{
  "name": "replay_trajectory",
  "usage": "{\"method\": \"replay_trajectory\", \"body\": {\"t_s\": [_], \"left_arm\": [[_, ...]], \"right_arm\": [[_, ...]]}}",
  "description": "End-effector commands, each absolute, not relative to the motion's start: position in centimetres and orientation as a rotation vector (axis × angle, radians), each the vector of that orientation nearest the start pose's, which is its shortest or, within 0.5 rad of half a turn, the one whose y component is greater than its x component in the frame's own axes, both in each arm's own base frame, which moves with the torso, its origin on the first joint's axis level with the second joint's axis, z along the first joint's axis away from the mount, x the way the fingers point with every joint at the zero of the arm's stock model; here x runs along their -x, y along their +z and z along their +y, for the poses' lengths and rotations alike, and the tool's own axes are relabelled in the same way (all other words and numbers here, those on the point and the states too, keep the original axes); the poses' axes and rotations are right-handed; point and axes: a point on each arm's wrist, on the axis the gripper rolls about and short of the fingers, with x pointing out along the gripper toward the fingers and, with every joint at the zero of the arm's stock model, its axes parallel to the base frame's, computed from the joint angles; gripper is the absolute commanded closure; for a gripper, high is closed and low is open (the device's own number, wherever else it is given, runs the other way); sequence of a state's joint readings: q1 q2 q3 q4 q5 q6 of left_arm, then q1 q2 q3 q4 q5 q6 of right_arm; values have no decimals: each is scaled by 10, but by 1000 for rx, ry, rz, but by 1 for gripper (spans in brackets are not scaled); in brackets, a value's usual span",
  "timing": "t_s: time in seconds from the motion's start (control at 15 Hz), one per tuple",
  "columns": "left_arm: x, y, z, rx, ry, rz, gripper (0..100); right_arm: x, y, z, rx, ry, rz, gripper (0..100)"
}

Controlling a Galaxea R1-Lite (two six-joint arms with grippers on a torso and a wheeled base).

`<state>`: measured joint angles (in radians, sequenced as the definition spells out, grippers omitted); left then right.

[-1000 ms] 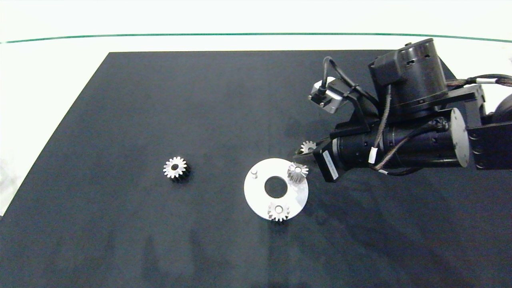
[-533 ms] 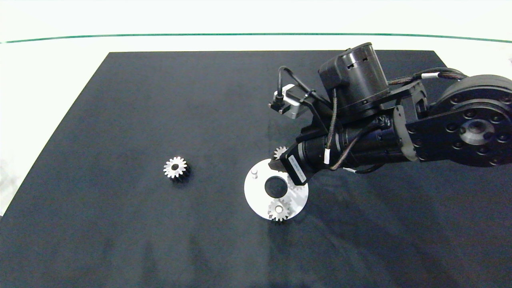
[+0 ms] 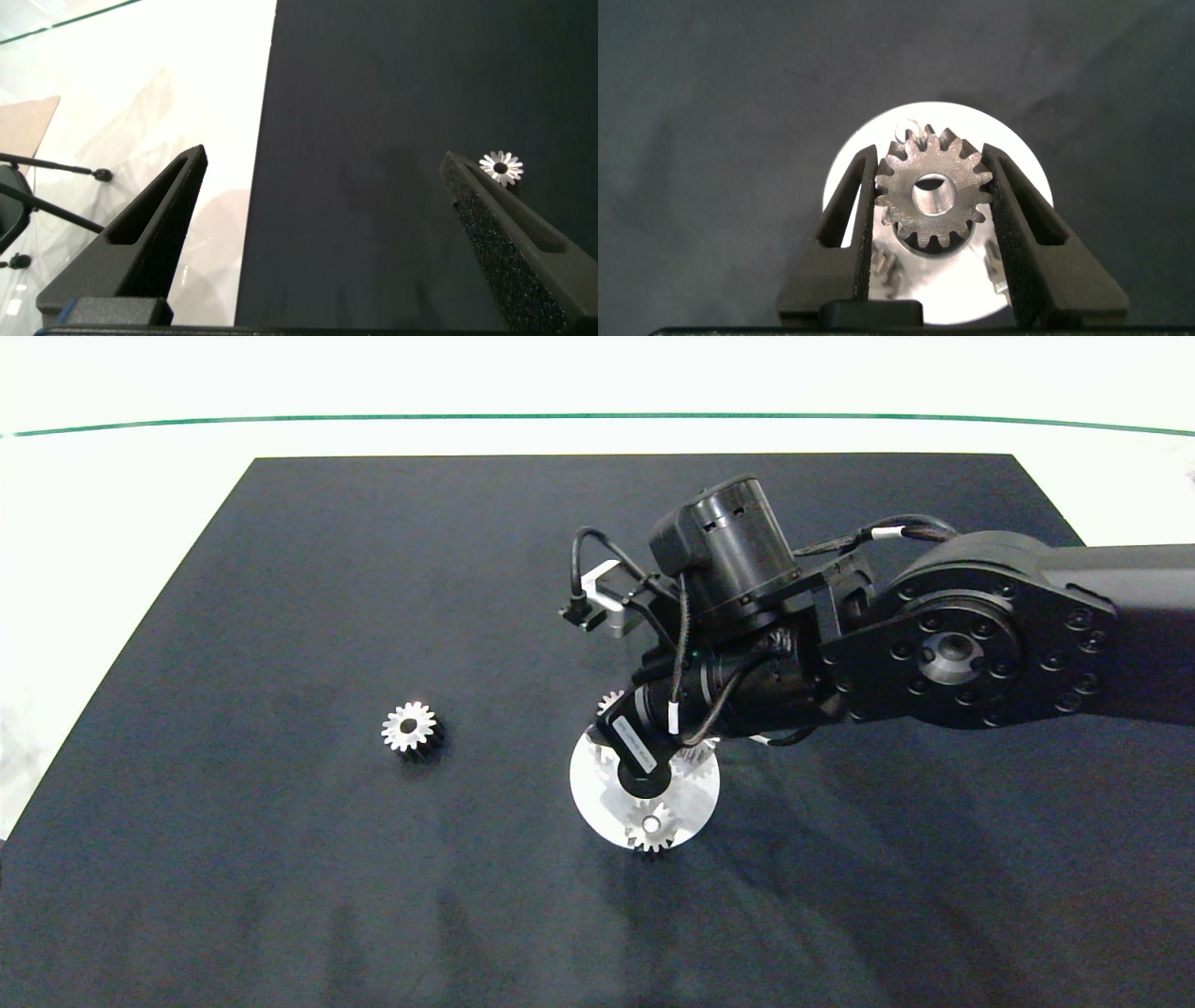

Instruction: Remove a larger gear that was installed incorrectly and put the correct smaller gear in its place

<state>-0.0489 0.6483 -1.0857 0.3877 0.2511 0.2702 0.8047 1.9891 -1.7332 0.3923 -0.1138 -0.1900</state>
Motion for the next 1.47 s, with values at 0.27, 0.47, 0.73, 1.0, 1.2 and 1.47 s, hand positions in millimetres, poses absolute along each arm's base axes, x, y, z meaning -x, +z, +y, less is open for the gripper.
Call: {"method": "replay_trajectory", "body": {"t_s": [0.27, 0.47, 0.73, 1.0, 1.2, 1.47], "left_arm": [[12, 327, 6, -263, 209, -21, 0], [13, 327, 6, -263, 210, -24, 0], [13, 327, 6, -261, 209, -22, 0], [14, 324, 6, -262, 209, -18, 0], [14, 323, 6, -264, 209, -16, 0], [12, 322, 6, -265, 209, -8, 0]], "right_arm": [[-277, 227, 300, 517, 724, 536, 81], [-278, 225, 302, 532, 715, 536, 81], [-282, 221, 303, 544, 697, 539, 81], [-287, 221, 309, 541, 696, 525, 81], [-286, 218, 315, 545, 706, 526, 81], [-282, 216, 317, 554, 717, 529, 81]]}}
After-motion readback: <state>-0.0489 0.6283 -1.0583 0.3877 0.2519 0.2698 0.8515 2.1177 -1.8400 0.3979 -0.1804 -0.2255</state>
